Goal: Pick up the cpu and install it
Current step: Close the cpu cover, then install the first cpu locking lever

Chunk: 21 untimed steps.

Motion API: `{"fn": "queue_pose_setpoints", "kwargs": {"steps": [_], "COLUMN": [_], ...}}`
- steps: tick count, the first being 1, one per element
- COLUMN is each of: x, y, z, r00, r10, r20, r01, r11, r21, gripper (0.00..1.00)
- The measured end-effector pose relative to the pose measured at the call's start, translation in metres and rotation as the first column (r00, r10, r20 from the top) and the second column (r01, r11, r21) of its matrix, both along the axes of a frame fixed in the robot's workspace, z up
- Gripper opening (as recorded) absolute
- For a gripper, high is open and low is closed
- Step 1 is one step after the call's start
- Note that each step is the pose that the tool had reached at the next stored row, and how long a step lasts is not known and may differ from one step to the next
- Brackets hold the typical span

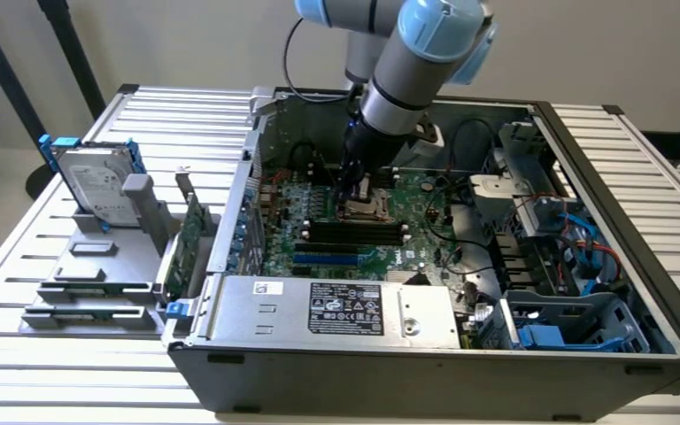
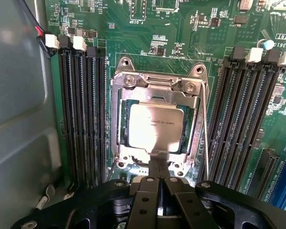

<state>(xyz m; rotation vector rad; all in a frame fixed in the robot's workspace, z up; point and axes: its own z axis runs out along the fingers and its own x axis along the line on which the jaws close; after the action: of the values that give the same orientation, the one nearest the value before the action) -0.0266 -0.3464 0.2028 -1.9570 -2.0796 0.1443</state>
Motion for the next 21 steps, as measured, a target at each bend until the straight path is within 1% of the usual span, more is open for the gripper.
{"fn": "queue_pose_setpoints", "kwargs": {"steps": [4,11,15,21], "x": [-0.005,-0.023,-0.032,-0.032], "y": [-0.0006,-0.0015,-0.0016,-0.0016], "z": [0.0035,0.0087,0.0098,0.0098], "r00": [1.0000,1.0000,1.0000,1.0000], "r10": [0.000,0.000,0.000,0.000], "r20": [0.0000,0.0000,0.0001,-0.0001], "r01": [0.000,0.000,0.000,0.000], "r11": [1.0000,0.9998,0.9997,0.9997], "r21": [0.0088,0.0223,0.0262,0.0262], "gripper": [0.11,0.11,0.11,0.11]}}
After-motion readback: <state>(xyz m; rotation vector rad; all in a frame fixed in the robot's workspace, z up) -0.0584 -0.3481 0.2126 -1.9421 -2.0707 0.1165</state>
